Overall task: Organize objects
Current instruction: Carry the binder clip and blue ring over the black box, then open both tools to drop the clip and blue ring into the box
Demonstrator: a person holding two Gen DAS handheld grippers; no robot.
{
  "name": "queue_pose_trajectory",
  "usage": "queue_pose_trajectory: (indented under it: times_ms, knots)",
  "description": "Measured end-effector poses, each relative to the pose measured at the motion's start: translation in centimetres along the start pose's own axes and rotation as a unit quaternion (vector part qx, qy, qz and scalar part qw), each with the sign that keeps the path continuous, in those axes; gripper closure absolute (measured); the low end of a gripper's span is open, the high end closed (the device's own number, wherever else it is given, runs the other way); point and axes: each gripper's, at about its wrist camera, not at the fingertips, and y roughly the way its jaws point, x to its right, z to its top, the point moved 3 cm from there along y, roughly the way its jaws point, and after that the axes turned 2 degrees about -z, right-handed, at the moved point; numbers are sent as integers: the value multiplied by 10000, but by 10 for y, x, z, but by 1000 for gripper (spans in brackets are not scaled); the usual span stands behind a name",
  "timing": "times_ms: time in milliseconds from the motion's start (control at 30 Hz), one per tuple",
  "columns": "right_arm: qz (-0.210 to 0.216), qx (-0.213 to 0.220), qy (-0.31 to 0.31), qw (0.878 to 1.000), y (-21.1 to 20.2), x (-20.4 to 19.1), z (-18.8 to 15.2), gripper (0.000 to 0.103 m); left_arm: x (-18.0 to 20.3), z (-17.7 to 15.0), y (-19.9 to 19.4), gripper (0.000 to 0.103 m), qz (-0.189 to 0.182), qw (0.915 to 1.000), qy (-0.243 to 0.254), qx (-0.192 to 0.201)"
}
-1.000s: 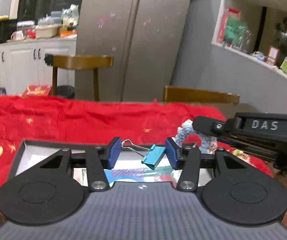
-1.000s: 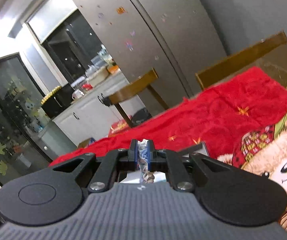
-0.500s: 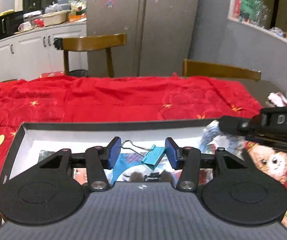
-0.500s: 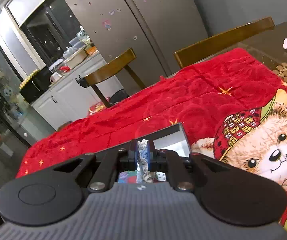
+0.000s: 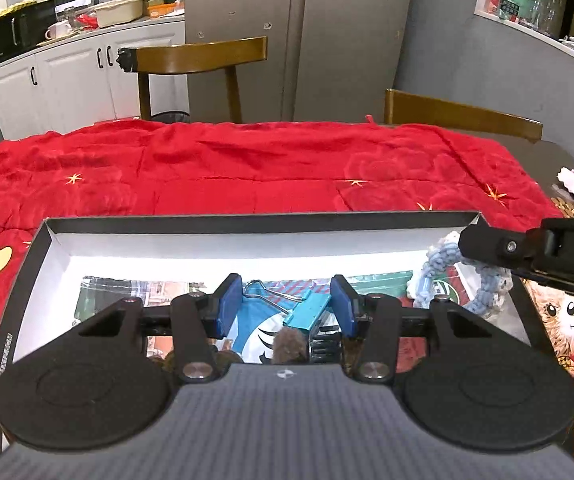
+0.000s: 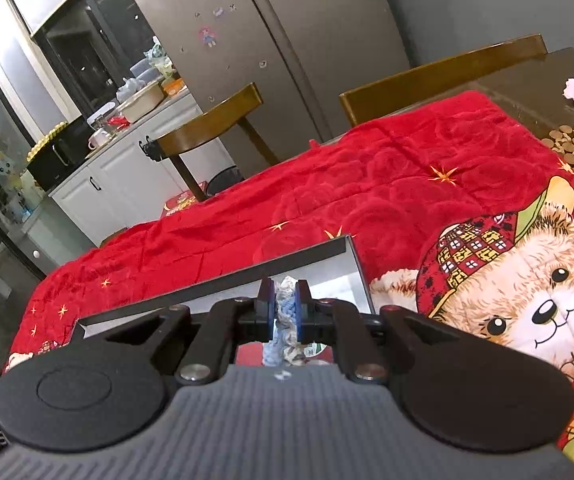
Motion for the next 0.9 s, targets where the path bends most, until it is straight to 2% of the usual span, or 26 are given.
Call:
queue_pose_trajectory:
  times_ms: [433,467,500,633,700,733,800,900]
  knots:
    - [-266,-361,-205,9988,15,-1,-8,85,9,-3,2,48,43,9995,311,-69]
    - [-268,-373,-231,9987,15,-1,-7,76,10,-3,1,48,42,9994,328,-63]
    - [-274,-396,-240,9986,15,-1,-7,59,11,-3,0,48,43,9994,335,-35]
    - [-270,-386,-293,9985,8,-4,-3,43,10,0,-8,47,-41,9992,393,-34]
    - [-205,-277,-391,9986,-1,-9,2,29,7,7,-19,47,-63,9988,487,38]
    - [-191,-149,-496,9985,-9,-13,6,27,4,12,-30,45,-141,9984,517,176]
    - [-219,170,-651,9975,-30,-21,13,22,-3,24,-54,34,-229,9974,481,480]
    - [-101,753,-795,9939,-73,-31,26,13,-19,39,-98,26,-175,9929,227,1155]
